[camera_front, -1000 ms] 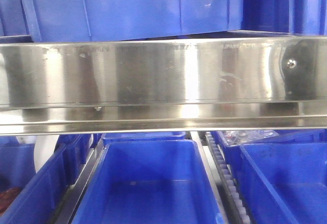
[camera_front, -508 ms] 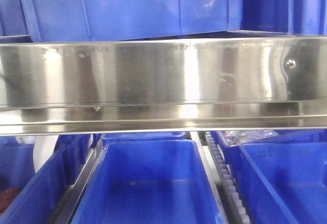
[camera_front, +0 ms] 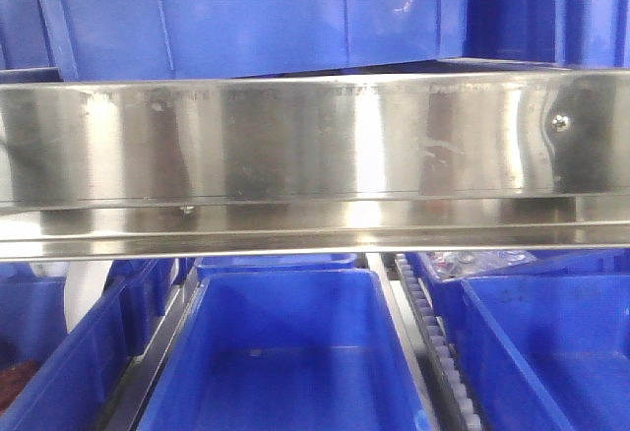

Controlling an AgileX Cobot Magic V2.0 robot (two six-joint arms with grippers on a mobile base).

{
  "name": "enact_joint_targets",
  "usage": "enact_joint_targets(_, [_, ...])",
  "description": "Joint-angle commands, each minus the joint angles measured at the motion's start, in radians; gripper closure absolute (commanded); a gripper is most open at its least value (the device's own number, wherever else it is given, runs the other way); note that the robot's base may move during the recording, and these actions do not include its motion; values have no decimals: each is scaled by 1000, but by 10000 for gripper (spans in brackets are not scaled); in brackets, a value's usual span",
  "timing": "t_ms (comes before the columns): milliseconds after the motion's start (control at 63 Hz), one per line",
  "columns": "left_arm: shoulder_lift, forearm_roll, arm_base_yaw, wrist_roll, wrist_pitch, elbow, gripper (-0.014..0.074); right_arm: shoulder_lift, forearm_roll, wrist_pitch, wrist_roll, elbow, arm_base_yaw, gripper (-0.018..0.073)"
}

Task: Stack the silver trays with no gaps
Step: 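Lift the gripped silver tray and pull it off the shelf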

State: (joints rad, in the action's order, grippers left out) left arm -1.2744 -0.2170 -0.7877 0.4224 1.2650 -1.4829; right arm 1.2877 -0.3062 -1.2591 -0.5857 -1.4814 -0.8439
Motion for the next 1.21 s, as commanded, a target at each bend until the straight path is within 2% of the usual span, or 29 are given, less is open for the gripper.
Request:
enact_joint_targets(0, [16, 18, -20, -32, -69, -39, 642, -6, -1, 26, 11, -19, -13, 498])
enact_joint_targets(1190, [16, 12, -20, -32, -69, -39, 644, -1, -2, 12, 8, -19, -13, 498])
